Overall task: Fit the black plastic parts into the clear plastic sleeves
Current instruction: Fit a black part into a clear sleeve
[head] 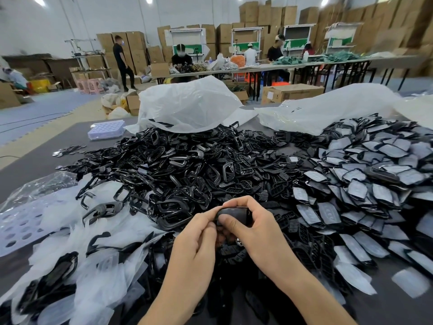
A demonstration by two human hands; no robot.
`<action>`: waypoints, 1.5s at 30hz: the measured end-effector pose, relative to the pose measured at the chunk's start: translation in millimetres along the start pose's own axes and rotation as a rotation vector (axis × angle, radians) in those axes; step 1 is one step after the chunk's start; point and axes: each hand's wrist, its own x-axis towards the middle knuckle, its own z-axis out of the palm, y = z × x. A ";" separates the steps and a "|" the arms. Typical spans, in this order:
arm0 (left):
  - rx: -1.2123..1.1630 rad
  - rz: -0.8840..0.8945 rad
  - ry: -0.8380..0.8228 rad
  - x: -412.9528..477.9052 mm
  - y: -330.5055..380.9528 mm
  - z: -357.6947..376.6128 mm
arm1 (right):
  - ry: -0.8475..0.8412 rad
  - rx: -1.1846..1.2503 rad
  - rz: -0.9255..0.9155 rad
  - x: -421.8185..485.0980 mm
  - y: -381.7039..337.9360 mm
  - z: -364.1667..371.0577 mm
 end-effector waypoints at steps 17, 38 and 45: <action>0.234 -0.012 0.116 6.7 -8.7 -2.9 | -0.030 0.197 0.135 -0.5 3.1 4.0; 0.385 0.242 0.003 2.0 -13.9 -1.6 | -0.082 0.366 0.250 4.4 7.6 -1.2; 0.500 0.318 -0.041 -0.6 -9.5 -3.8 | -0.126 0.351 0.252 2.6 4.0 -3.9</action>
